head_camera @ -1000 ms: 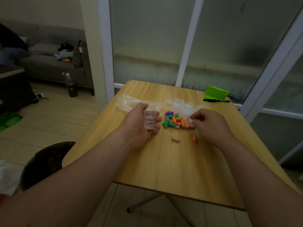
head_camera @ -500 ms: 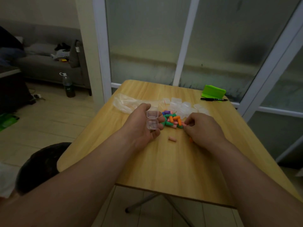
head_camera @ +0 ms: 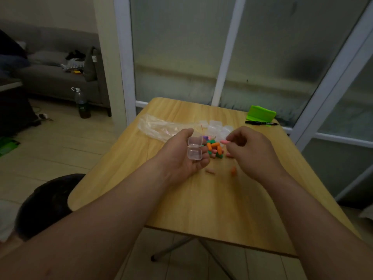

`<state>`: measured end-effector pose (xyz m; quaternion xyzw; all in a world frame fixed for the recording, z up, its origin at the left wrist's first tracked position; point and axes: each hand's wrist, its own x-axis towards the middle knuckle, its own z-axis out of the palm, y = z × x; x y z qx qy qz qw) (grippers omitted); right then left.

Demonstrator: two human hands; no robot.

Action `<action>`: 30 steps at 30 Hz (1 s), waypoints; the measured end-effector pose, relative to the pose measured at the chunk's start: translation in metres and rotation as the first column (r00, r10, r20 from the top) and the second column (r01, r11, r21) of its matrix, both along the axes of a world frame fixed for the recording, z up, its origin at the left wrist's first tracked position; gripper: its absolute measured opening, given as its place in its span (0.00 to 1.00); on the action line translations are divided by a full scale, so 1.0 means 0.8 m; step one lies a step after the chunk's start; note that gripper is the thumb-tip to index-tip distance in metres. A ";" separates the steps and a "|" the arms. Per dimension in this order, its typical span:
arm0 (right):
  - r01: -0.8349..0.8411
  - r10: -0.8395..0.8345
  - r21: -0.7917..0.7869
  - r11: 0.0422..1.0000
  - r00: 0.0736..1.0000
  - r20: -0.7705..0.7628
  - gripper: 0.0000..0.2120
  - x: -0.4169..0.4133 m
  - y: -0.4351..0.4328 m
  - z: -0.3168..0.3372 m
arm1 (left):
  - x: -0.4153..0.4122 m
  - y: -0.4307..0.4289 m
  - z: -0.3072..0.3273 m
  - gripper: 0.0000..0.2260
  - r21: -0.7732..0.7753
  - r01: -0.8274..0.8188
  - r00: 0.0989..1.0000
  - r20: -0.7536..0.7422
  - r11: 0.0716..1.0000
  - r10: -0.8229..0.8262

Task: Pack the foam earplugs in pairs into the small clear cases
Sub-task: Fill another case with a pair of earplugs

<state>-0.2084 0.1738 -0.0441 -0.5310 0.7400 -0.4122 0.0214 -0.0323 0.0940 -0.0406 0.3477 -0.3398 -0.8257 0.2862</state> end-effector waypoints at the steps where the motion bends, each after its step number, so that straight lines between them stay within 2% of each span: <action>1: -0.053 0.053 -0.037 0.998 0.998 0.016 0.02 0.010 0.002 0.004 | -0.001 0.000 -0.001 0.21 -0.011 0.011 1.000 0.002 1.000 -0.011; 4: -0.184 0.183 -0.056 0.981 0.983 -0.019 0.04 0.038 0.006 0.008 | 0.000 0.003 -0.002 0.25 -0.040 0.032 0.999 -0.024 0.999 -0.033; 7: -0.216 0.216 0.007 0.976 0.971 -0.100 0.03 0.055 0.005 0.003 | 0.001 0.005 -0.002 0.28 -0.067 0.065 0.995 -0.074 0.996 -0.070; 12: -0.251 0.253 0.052 0.967 0.966 -0.050 0.03 0.062 0.003 -0.002 | 0.001 0.009 0.002 0.19 -0.085 0.076 0.985 -0.147 0.993 -0.088; 19: -0.284 0.285 0.030 0.958 0.958 -0.022 0.05 0.060 0.003 0.003 | 0.005 0.008 0.005 0.19 -0.124 0.070 0.986 -0.142 0.990 -0.087; 21: -0.250 0.250 -0.015 0.968 0.968 -0.004 0.06 0.049 0.003 0.009 | 0.006 0.007 0.005 0.18 -0.118 0.062 0.989 -0.126 0.991 -0.077; 25: -0.041 0.047 -0.084 0.996 0.996 0.071 0.07 0.004 0.002 0.018 | 0.008 0.006 0.008 0.19 -0.102 0.035 0.996 -0.078 0.994 -0.043; 28: 0.087 -0.086 -0.021 0.996 0.994 0.071 0.08 -0.031 0.005 0.002 | 0.009 0.008 0.008 0.20 -0.114 0.025 0.998 -0.052 0.993 -0.031; 30: 0.109 -0.110 0.051 0.993 0.994 0.026 0.08 -0.042 0.007 -0.013 | 0.008 0.008 0.007 0.20 -0.130 0.026 0.999 -0.038 0.991 -0.031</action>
